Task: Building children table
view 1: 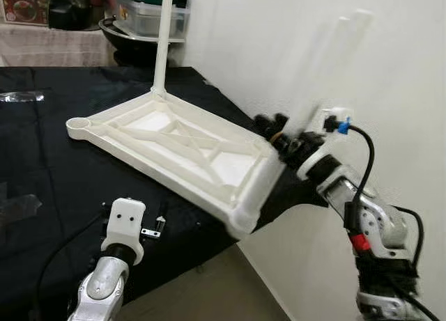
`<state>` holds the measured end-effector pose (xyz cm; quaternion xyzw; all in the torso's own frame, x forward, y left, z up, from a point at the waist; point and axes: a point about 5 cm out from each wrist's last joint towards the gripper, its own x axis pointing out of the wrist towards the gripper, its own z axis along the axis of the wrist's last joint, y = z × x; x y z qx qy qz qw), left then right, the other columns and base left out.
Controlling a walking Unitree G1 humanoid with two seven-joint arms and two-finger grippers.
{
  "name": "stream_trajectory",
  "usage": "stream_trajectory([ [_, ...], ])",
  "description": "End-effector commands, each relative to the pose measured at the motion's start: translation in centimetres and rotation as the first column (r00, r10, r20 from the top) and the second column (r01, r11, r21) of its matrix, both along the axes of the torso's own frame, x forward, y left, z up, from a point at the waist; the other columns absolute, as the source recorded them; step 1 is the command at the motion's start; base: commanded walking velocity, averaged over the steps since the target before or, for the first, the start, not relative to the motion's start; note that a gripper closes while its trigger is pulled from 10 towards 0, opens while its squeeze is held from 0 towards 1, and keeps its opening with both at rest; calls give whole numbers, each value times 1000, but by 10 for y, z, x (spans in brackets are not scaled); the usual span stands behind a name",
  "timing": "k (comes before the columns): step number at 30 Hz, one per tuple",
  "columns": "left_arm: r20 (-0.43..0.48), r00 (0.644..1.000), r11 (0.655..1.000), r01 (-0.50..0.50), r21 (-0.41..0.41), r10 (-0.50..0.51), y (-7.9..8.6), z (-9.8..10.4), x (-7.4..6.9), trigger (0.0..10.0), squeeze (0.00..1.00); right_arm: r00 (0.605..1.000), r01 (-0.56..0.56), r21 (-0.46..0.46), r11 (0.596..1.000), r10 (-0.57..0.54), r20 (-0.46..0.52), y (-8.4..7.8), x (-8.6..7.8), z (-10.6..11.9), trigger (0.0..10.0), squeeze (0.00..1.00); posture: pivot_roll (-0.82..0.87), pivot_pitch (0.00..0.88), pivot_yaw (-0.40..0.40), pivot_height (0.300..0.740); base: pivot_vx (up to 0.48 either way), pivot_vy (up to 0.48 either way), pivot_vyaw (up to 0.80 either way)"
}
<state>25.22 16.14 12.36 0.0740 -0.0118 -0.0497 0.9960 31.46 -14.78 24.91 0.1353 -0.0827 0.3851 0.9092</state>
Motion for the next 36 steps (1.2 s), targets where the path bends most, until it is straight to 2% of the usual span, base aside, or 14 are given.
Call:
stream_trajectory([
  [1,-15,1000,1000,15,3,-15,-4,-2,0,10000,0,996,-90,-34,995,90,-2,7,-6,-3,10000,0,135,0,-232,740,0,0,0],
  [6,-12,1000,1000,13,5,-13,-4,-2,0,10000,0,994,-105,-61,993,104,-17,9,-3,-10,9216,0,136,0,-233,740,0,0,0],
  [7,-11,1000,1000,12,5,-12,-4,-2,0,10000,0,996,-81,-62,995,79,-27,7,1,-12,2745,0,140,0,-235,740,0,0,0],
  [8,-11,1000,1000,12,5,-12,-4,-2,0,10000,0,998,-51,-60,997,49,-38,4,5,-14,0,0,140,0,-235,740,0,0,0],
  [19,-13,1000,1000,16,3,-16,-5,-2,0,10000,0,980,153,-78,985,-161,-116,-19,17,-25,0,0,134,0,-232,740,0,0,0],
  [23,-13,1000,1000,16,3,-16,-5,-2,0,10000,0,942,279,-123,952,-296,-157,-33,24,-31,0,0,130,0,-228,740,0,0,0],
  [25,-13,1000,1000,16,3,-16,-5,-2,-1,10000,0,883,404,-188,895,-435,-175,-48,32,-38,0,0,129,0,-229,740,0,0,0],
  [27,-14,1000,1000,16,3,-16,-5,-2,-1,10000,0,782,544,-255,800,-593,-192,-68,38,-46,0,0,128,0,-229,740,0,0,0],
  [28,-14,1000,1000,16,3,-16,-5,-2,-1,10000,0,782,544,-255,800,-593,-192,-68,38,-46,0,0,128,0,-229,740,0,0,0],
  [30,-14,1000,1000,15,3,-14,-5,-2,-1,10000,0,648,673,-296,678,-733,-207,-89,41,-52,0,0,128,0,-231,740,0,0,0],
  [31,-14,1000,1000,15,3,-14,-5,-2,-1,10000,0,648,673,-296,678,-733,-207,-89,41,-52,0,0,128,0,-231,740,0,0,0],
  [33,-16,1000,1000,13,3,-13,-5,-2,-1,10000,0,528,755,-323,571,-821,-216,-105,39,-58,0,0,126,0,-229,740,0,0,0],
  [35,-18,1000,1000,14,4,-14,-5,-2,-1,10000,0,480,776,-345,528,-849,-220,-111,37,-63,0,0,124,0,-229,740,0,0,0],
  [36,-18,1000,1000,14,4,-14,-5,-2,-1,10000,0,480,776,-345,528,-849,-220,-111,37,-63,0,0,124,0,-229,740,0,0,0],
])
